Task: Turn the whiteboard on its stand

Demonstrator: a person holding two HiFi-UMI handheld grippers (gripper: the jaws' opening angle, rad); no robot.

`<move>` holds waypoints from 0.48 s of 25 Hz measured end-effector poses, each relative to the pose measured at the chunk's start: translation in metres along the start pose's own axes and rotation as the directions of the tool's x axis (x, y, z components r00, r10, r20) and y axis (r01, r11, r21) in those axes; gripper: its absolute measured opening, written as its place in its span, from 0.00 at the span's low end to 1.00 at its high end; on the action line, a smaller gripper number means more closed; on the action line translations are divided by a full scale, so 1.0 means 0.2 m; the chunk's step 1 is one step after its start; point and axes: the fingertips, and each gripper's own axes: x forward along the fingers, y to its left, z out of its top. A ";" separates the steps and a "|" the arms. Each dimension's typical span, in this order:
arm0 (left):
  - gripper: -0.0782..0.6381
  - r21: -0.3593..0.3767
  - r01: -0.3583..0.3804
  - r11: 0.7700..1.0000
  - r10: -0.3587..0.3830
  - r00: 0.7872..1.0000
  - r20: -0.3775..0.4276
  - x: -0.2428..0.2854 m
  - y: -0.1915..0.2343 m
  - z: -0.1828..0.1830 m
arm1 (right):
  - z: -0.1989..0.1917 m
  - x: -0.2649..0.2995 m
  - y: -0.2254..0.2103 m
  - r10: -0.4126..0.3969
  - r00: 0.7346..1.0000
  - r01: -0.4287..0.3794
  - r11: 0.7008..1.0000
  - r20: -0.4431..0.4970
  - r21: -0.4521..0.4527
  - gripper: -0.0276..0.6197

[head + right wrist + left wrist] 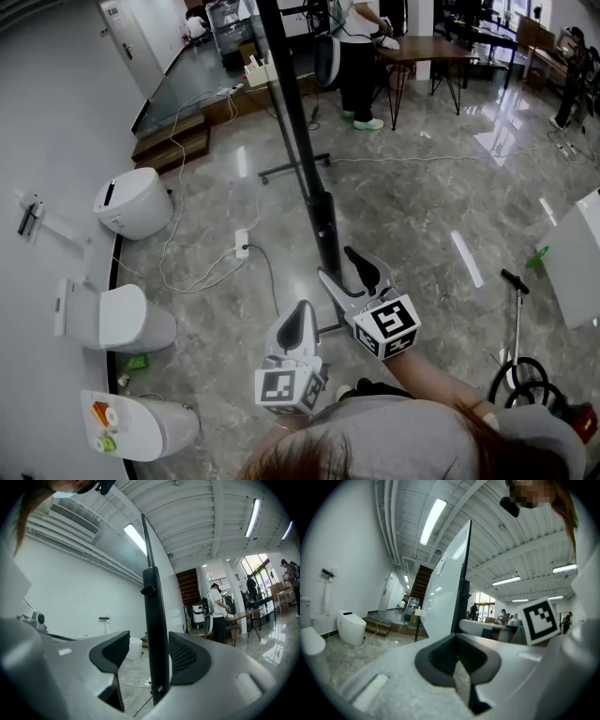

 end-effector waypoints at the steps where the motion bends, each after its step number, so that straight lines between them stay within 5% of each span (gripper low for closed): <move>1: 0.11 0.000 -0.003 1.000 0.003 1.000 0.000 0.00 0.00 0.00 | 0.02 0.03 0.00 0.003 1.000 -0.003 1.000 0.005 -0.026 0.44; 12: 0.11 -0.027 -0.028 0.999 0.029 0.999 0.020 -0.05 0.04 0.02 | 0.05 0.33 -0.05 0.004 1.000 -0.003 0.995 0.012 -0.105 0.49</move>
